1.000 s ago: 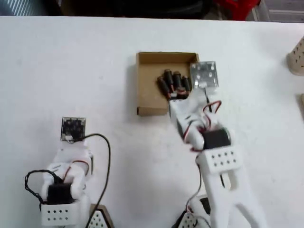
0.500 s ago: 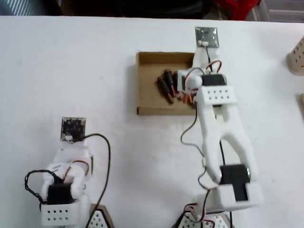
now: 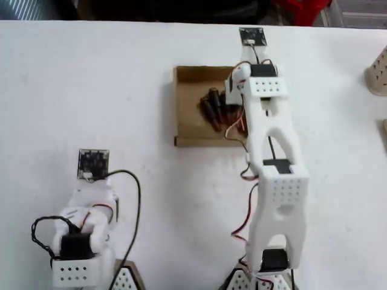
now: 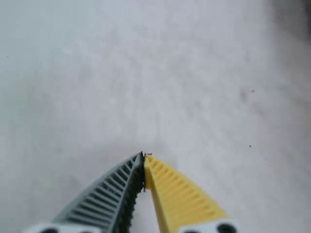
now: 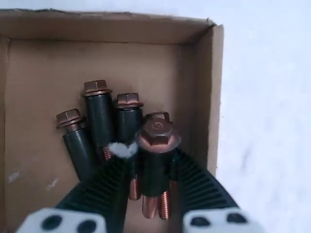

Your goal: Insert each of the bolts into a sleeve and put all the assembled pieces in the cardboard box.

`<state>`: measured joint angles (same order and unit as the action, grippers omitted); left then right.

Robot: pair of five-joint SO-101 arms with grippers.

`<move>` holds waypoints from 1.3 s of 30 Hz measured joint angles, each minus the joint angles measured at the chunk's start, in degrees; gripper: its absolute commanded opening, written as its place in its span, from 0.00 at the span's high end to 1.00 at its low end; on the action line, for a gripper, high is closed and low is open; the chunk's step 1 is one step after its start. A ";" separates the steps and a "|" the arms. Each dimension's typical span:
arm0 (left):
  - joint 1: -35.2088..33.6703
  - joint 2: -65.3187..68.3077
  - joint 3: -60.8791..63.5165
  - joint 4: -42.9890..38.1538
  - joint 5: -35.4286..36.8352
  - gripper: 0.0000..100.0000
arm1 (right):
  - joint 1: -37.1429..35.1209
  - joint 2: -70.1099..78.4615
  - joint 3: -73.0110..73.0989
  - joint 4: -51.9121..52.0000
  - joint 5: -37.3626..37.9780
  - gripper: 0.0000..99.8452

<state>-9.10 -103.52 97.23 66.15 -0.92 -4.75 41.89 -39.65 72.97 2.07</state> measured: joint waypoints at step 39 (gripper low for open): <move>0.00 0.00 0.00 0.00 -0.18 0.98 | 3.60 12.84 -53.27 25.85 0.44 0.98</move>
<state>-9.10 -103.52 97.23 66.15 -1.10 -1.14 54.73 -92.92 98.81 2.51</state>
